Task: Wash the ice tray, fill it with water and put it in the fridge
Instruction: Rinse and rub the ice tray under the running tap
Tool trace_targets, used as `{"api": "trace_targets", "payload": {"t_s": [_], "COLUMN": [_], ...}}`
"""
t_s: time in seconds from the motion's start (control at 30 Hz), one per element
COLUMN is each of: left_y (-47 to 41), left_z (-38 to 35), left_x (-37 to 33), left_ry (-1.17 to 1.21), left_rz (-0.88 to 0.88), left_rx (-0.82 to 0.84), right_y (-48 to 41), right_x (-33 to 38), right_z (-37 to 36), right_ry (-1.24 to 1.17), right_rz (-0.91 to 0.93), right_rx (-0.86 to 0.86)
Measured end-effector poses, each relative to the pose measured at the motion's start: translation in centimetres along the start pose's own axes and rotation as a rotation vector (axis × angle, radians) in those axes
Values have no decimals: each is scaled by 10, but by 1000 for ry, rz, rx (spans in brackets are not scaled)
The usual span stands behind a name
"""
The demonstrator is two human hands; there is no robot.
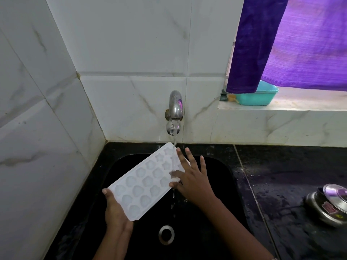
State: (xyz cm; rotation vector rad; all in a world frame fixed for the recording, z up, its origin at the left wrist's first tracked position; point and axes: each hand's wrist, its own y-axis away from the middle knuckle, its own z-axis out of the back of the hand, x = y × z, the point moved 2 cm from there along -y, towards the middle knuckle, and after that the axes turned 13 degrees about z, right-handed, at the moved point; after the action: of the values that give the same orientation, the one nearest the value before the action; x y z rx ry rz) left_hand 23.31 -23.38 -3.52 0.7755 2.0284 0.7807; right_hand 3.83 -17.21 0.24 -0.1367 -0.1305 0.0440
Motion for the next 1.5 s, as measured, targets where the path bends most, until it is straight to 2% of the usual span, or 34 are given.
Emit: {"api": "trace_targets", "payload": {"t_s": [0.2, 0.33, 0.47, 0.6, 0.83, 0.93, 1.07, 1.23, 1.33, 1.5], "left_y": [2, 2, 3, 2, 1, 1, -3, -1, -1, -10], "left_z": [-3, -4, -8, -5, -8, -7, -10, -10, -7, 1], "left_x": [-9, -8, -10, -9, -12, -10, -10, -12, -10, -17], "left_ry": [-19, -31, -33, -9, -53, -33, -1, -23, -16, -144], "left_rz": [-24, -34, -78, -21, -78, -80, 2, -37, 4, -108], "left_rx": [38, -15, -8, 12, -50, -83, 20, -6, 34, -85], "right_y": [2, 2, 0, 2, -1, 0, -2, -5, -4, -3], "right_x": [5, 5, 7, 5, 8, 3, 8, 6, 8, 19], "right_z": [-3, 2, 0, 2, -3, 2, 0, 1, 3, -4], "right_ry": [-23, 12, -45, -12, -37, -25, 8, -46, -20, -53], "right_rz": [21, -19, -23, -52, -25, -55, -75, -75, -101, -85], "right_rx": [8, -34, -1, -61, -21, -66, -22, 37, 31, 59]}}
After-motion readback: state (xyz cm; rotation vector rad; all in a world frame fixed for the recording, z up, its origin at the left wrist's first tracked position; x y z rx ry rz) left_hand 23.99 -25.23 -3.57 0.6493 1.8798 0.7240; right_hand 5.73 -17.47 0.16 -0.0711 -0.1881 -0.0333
